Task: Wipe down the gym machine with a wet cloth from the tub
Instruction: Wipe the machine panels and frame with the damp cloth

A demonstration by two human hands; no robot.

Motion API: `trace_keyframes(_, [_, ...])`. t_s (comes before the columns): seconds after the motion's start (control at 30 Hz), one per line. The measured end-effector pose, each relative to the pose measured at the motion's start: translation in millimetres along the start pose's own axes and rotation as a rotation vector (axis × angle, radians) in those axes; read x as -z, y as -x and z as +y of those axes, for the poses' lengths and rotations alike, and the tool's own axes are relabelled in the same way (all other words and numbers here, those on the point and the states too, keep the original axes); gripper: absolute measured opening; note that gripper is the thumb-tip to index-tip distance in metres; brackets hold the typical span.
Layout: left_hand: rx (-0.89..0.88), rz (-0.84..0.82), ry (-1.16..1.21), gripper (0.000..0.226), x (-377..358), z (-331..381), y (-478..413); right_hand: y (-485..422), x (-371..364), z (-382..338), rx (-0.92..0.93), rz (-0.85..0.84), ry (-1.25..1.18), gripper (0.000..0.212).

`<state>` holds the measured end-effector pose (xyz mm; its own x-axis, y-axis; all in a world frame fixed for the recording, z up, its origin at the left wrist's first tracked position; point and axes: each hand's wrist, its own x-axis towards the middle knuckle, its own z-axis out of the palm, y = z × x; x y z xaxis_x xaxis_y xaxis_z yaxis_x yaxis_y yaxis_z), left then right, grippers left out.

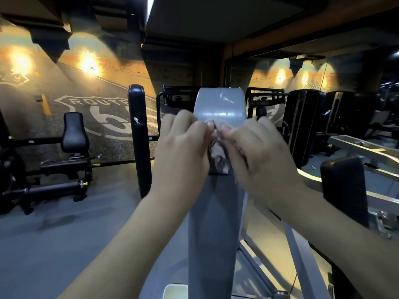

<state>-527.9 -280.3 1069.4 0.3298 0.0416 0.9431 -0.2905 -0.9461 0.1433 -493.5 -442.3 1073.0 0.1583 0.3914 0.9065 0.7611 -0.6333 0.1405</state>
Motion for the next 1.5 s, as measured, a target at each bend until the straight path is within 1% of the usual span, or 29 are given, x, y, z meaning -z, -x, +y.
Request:
trace_keyframes(0.1, [-0.006,0.062,0.028,0.015,-0.7,-2.1,28.3,10.6,4.4,-1.5,0.064,-0.059,0.04,0.022])
trace_keyframes(0.17, [0.007,0.049,0.014,0.02,-3.8,-4.2,12.3,-8.1,5.4,3.0,0.057,-0.07,0.124,0.019])
trace_keyframes(0.23, [0.011,0.014,0.06,0.019,-4.0,-6.1,-1.7,-20.4,5.7,3.1,0.06,-0.077,0.203,0.014])
trace_keyframes(0.27, [0.021,-0.005,0.122,0.015,-2.8,-7.6,-4.8,-21.8,6.4,2.2,0.077,-0.095,0.222,0.021])
trace_keyframes(0.3, [0.043,-0.018,0.204,0.012,-0.6,-10.0,-4.2,-20.4,7.2,1.4,0.123,-0.13,0.231,0.033])
trace_keyframes(0.33, [0.084,-0.011,0.291,0.012,1.7,-12.6,0.3,-17.1,8.1,0.0,0.17,-0.166,0.224,0.041])
trace_keyframes(0.37, [0.144,0.03,0.368,0.014,4.1,-13.9,7.3,-14.0,8.8,-1.6,0.197,-0.182,0.205,0.044])
trace_keyframes(0.47, [0.396,0.222,0.534,0.018,1.3,-9.5,23.9,-11.2,11.4,-5.2,0.222,-0.18,0.175,0.038])
trace_keyframes(0.5, [0.486,0.265,0.563,0.016,-2.9,-5.8,25.8,-14.4,10.4,-5.0,0.223,-0.189,0.17,0.033])
trace_keyframes(0.57, [0.632,0.284,0.592,0.015,-12.5,2.6,23.5,-31.5,6.5,1.3,0.178,-0.218,0.156,0.015])
trace_keyframes(0.67, [0.775,0.267,0.608,0.018,-27.1,9.5,19.7,-60.3,1.8,11.7,0.088,-0.171,0.131,0.005])
trace_keyframes(0.7, [0.779,0.278,0.583,0.017,-30.3,9.1,21.0,-59.4,1.1,11.7,0.086,-0.159,0.127,0.003])
trace_keyframes(0.77, [0.734,0.296,0.531,0.018,-35.1,5.3,24.5,-38.2,2.8,4.7,0.111,-0.161,0.135,0.01])
trace_keyframes(0.83, [0.692,0.309,0.51,0.02,-37.7,0.6,26.2,-5.6,7.9,-8.0,0.213,-0.241,0.114,0.018])
trace_keyframes(0.9, [0.669,0.314,0.497,0.022,-38.1,-1.1,25.7,4.8,13.3,-11.5,0.29,-0.313,0.077,0.029])
trace_keyframes(0.97, [0.663,0.312,0.498,0.022,-38.0,-0.7,26.2,-14.2,10.3,-6.2,0.239,-0.301,0.086,0.042])
trace_keyframes(1.0, [0.667,0.307,0.503,0.023,-37.7,-0.6,26.3,-28.7,7.2,-1.5,0.193,-0.286,0.11,0.04])
trace_keyframes(1.07, [0.676,0.304,0.51,0.024,-37.2,-0.5,26.8,-54.9,-0.1,1.9,0.139,-0.25,0.136,0.018])
trace_keyframes(1.1, [0.677,0.304,0.51,0.024,-37.1,0.0,26.9,-60.4,-2.9,0.9,0.127,-0.22,0.126,0.01])
trace_keyframes(1.13, [0.679,0.3,0.51,0.024,-36.8,0.9,26.9,-59.2,-5.2,-0.5,0.135,-0.177,0.088,0.007])
trace_keyframes(1.17, [0.679,0.293,0.513,0.024,-36.4,1.5,27.0,-50.8,-4.2,-2.4,0.155,-0.148,0.044,0.007])
trace_keyframes(1.2, [0.678,0.286,0.518,0.024,-36.0,1.8,27.3,-38.7,-1.9,-5.0,0.17,-0.147,0.038,0.013])
trace_keyframes(1.27, [0.668,0.285,0.518,0.024,-35.4,0.9,27.9,-14.2,8.8,-12.2,0.176,-0.229,0.067,0.025])
trace_keyframes(1.3, [0.66,0.285,0.514,0.025,-35.6,0.7,27.9,-7.4,13.8,-13.5,0.199,-0.283,0.074,0.029])
trace_keyframes(1.33, [0.653,0.287,0.51,0.025,-35.9,0.5,27.9,-8.8,17.0,-11.5,0.213,-0.322,0.074,0.028])
trace_keyframes(1.4, [0.648,0.291,0.507,0.025,-36.1,-0.3,27.3,-38.9,14.1,-4.6,0.135,-0.318,0.083,0.009])
trace_keyframes(1.43, [0.649,0.291,0.505,0.026,-36.2,-0.8,26.7,-57.8,7.9,3.3,0.079,-0.307,0.079,0.006])
trace_keyframes(1.5, [0.658,0.288,0.498,0.026,-36.1,-0.4,26.6,-87.4,-4.0,9.4,-0.014,-0.303,0.085,0.016])
